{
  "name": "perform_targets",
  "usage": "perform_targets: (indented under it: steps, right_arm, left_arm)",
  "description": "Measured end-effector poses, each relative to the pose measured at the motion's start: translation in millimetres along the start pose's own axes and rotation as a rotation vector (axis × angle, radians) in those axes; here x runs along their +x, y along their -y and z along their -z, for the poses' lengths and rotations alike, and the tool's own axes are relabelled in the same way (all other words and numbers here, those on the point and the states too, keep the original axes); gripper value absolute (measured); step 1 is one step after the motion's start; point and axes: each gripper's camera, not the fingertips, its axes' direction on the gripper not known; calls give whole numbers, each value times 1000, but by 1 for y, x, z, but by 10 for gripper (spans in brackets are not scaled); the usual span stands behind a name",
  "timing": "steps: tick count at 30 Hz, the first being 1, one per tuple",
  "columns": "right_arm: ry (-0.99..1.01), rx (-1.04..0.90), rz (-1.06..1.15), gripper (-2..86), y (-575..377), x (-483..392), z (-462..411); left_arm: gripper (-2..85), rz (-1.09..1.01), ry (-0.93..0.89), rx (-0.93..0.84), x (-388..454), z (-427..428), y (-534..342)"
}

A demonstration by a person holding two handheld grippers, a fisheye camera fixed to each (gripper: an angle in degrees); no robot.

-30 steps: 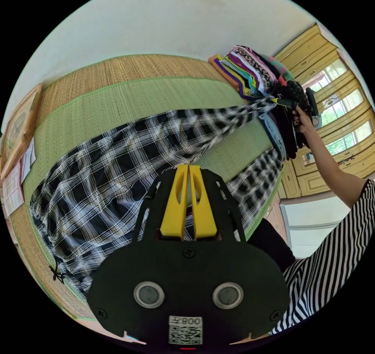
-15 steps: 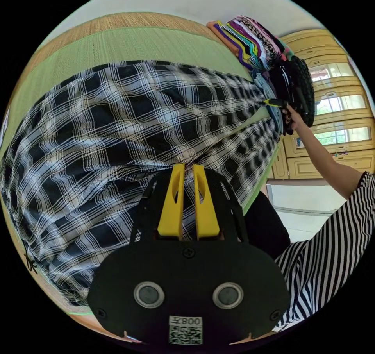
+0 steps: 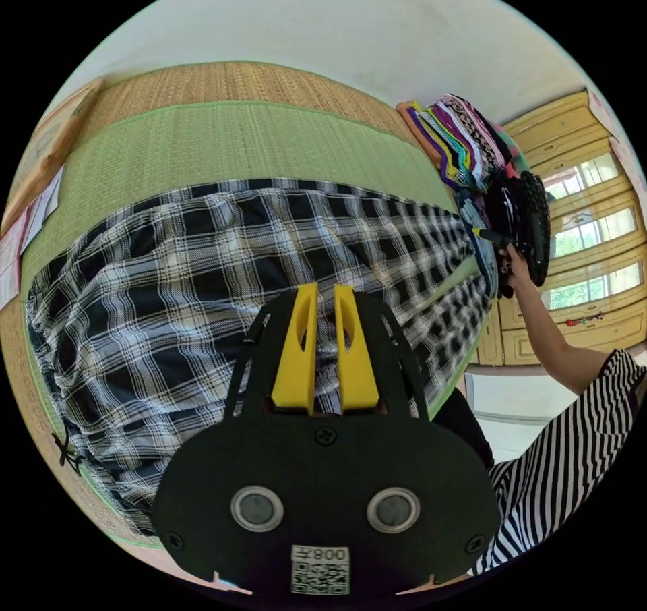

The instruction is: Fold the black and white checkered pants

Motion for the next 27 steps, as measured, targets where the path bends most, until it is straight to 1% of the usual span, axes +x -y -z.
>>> perform_targets:
  steps: [3,4,5,6,7,8,10,12,14,18,21,25,27]
  right_arm:
    - [-56,-77,20,19,28,-13,-32]
    - [-78,-133,10,14,36,-12,-48]
    - [-70,-87,-4,11,40,-9,-47]
    - [-49,-78,-18,10,43,-7,-46]
    - [-19,-101,-27,8,50,-3,-48]
    - [-17,-102,-26,7,53,0,-48]
    - [-50,-92,-20,7,55,1,-45]
    - [-57,-66,-1,10,52,-1,-37]
    - [-31,-9,38,20,38,-9,-22]
    - [-6,4,127,43,-3,-32,-9]
    - [9,-10,99,53,-50,-28,0]
    - [66,-43,-48,62,-114,10,13]
    - [98,-66,-84,65,-136,18,13]
  left_arm:
    - [38,89,69,-22,-30,-7,14]
    - [33,121,93,-63,-41,-13,18]
    - [26,128,62,-20,-50,-10,20]
    - [25,153,49,-22,-55,-10,21]
    - [23,172,24,-23,-63,-8,23]
    - [25,177,40,-9,-67,-4,23]
    - [28,152,45,0,-69,2,19]
    - [33,120,6,6,-70,9,8]
    - [40,90,-46,10,-70,19,-15]
    - [51,107,-90,-50,-74,31,-67]
    - [57,216,-60,-76,-89,48,-116]
    - [59,445,-49,-72,-123,71,-187]
    - [61,544,-95,-36,-135,76,-211]
